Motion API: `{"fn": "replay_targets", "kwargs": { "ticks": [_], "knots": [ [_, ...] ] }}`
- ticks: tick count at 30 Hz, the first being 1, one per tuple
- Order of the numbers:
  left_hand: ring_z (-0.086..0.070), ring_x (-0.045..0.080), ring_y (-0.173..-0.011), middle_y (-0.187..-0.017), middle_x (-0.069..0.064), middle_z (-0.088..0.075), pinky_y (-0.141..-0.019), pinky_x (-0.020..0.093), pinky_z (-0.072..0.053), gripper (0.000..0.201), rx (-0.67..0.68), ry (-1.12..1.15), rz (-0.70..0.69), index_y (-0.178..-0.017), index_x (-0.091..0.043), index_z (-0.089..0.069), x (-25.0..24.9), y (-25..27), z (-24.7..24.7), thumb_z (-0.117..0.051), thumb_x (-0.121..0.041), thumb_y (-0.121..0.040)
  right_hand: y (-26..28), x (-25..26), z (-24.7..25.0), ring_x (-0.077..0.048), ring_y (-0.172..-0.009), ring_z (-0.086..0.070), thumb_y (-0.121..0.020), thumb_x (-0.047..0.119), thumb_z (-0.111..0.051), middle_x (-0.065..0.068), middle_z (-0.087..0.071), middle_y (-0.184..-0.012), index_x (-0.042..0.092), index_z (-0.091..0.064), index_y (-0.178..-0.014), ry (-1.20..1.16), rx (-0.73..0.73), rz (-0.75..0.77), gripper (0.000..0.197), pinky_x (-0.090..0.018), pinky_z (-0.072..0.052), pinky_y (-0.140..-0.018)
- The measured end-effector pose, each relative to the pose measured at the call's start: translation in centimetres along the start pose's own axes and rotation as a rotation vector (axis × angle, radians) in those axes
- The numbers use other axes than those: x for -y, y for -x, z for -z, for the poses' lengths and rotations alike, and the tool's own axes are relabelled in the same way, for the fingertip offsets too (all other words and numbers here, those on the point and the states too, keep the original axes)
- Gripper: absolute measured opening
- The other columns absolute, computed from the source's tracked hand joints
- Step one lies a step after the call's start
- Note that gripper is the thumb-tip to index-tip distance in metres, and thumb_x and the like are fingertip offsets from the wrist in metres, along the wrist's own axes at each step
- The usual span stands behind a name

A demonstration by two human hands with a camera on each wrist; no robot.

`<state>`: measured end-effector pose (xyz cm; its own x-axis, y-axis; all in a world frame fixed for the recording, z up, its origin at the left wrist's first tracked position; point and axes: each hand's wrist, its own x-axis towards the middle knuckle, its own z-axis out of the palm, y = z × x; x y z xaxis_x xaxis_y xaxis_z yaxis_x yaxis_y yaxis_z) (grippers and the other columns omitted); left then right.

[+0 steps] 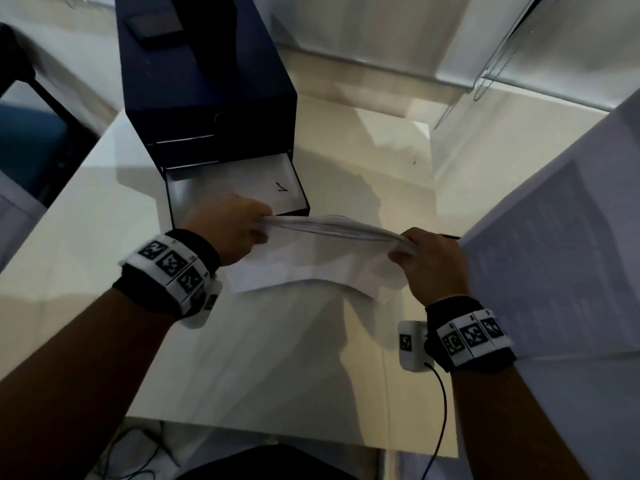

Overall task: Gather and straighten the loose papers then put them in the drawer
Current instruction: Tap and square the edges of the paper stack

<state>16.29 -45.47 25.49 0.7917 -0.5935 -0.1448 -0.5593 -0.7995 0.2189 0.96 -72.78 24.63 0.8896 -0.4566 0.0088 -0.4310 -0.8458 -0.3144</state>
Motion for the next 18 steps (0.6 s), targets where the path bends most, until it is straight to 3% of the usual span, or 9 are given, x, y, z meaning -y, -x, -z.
{"fn": "replay_targets", "kwargs": {
  "ticks": [3, 7, 10, 12, 14, 16, 18],
  "knots": [
    [-0.061, 0.023, -0.087, -0.093, -0.002, -0.065, -0.074, 0.034, -0.050, 0.028, 0.061, -0.028, -0.002, -0.105, -0.029, -0.059, 0.0, 0.6, -0.1, -0.067, -0.041, -0.081, 0.6, 0.3, 0.5, -0.030, -0.089, -0.063, -0.077, 0.033, -0.072, -0.003, -0.070, -0.093, 0.025, -0.066, -0.099, -0.002, 0.011, -0.031, 0.023, -0.038, -0.053, -0.073],
    [-0.059, 0.024, -0.095, -0.110, -0.004, -0.062, -0.083, 0.045, -0.052, 0.063, 0.093, -0.119, 0.001, -0.121, -0.034, -0.036, -0.3, 0.9, -1.2, -0.068, -0.059, -0.072, 0.8, 1.1, -0.5, -0.031, -0.103, -0.058, -0.071, 0.039, -0.076, -0.001, -0.061, -0.114, 0.031, -0.052, -0.123, 0.081, 0.059, 0.020, 0.058, -0.046, -0.049, -0.087],
    [-0.056, 0.027, -0.106, -0.122, -0.001, -0.057, -0.089, 0.048, -0.048, 0.071, 0.069, -0.221, -0.009, -0.131, -0.030, -0.027, -0.7, 1.4, -1.7, -0.059, -0.063, -0.078, 1.2, 1.7, -0.8, -0.033, -0.107, -0.055, -0.071, 0.043, -0.078, -0.003, -0.053, -0.122, 0.033, -0.042, -0.133, 0.217, 0.049, 0.061, 0.073, -0.047, -0.047, -0.087],
    [-0.056, 0.027, -0.104, -0.121, 0.001, -0.056, -0.087, 0.047, -0.048, 0.063, 0.061, -0.256, -0.014, -0.131, -0.026, -0.028, -0.9, 1.7, -1.9, -0.057, -0.056, -0.083, 1.6, 1.9, -1.1, -0.033, -0.108, -0.054, -0.074, 0.044, -0.076, -0.003, -0.051, -0.124, 0.034, -0.036, -0.137, 0.241, 0.052, 0.060, 0.076, -0.048, -0.046, -0.086],
    [-0.059, 0.025, -0.091, -0.107, 0.001, -0.061, -0.081, 0.044, -0.051, 0.040, 0.032, -0.211, -0.020, -0.120, -0.026, -0.035, -0.9, 1.6, -2.0, -0.055, -0.042, -0.089, 1.6, 1.9, -1.2, -0.032, -0.106, -0.056, -0.078, 0.040, -0.072, -0.002, -0.057, -0.119, 0.032, -0.041, -0.133, 0.231, 0.046, 0.045, 0.064, -0.047, -0.045, -0.085],
    [-0.059, 0.023, -0.076, -0.090, 0.000, -0.062, -0.071, 0.042, -0.055, 0.024, 0.010, -0.147, -0.020, -0.108, -0.026, -0.041, -0.9, 1.8, -1.8, -0.055, -0.033, -0.091, 1.2, 1.7, -1.1, -0.032, -0.098, -0.060, -0.081, 0.035, -0.069, -0.002, -0.066, -0.103, 0.025, -0.055, -0.112, 0.211, 0.020, 0.044, 0.036, -0.044, -0.044, -0.082],
    [-0.058, 0.023, -0.070, -0.083, 0.000, -0.062, -0.065, 0.040, -0.056, 0.019, -0.022, -0.104, -0.037, -0.104, -0.024, -0.045, -0.9, 2.2, -1.6, -0.057, -0.028, -0.090, 1.1, 1.4, -0.7, -0.034, -0.089, -0.062, -0.080, 0.032, -0.070, -0.003, -0.068, -0.088, 0.021, -0.060, -0.092, 0.175, 0.016, 0.038, 0.019, -0.043, -0.046, -0.079]
  ]
}}
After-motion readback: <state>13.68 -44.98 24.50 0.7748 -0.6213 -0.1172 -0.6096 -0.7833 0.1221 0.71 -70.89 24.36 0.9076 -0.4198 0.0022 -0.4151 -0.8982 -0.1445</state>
